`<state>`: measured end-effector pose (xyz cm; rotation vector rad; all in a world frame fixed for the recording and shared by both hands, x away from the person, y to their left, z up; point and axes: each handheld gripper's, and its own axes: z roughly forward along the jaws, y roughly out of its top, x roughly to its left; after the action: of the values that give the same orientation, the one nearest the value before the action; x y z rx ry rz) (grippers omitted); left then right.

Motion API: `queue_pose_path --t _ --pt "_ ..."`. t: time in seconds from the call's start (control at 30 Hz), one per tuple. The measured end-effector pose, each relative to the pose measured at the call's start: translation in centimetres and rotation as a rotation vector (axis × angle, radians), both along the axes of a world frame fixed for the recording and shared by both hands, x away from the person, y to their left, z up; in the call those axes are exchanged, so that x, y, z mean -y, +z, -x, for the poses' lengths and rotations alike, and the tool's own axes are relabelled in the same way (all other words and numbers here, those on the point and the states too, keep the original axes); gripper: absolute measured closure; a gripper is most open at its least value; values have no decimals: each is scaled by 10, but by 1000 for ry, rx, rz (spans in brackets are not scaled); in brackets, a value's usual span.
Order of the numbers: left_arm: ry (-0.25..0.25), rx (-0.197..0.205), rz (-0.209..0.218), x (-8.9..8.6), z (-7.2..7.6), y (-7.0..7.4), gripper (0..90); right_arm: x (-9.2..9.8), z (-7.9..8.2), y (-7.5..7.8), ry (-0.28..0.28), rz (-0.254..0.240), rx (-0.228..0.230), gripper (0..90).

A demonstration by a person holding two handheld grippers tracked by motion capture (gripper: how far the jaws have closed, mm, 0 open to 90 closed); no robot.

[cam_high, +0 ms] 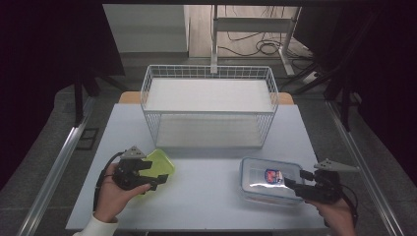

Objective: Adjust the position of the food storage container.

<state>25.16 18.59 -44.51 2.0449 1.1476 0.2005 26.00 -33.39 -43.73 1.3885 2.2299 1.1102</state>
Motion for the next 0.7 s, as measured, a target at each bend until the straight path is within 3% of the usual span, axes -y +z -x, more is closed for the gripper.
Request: queue_pose_path --t 0.13,0.43,0.7 --pt "-4 -7 3 0 -1 0 212 2 0 0 -8 4 0 303" --pt "1 -5 -1 0 1 -1 200 17 -1 1 -89 0 -6 399" --pt "-15 -6 0 3 1 1 199 27 0 0 -123 12 -23 599"
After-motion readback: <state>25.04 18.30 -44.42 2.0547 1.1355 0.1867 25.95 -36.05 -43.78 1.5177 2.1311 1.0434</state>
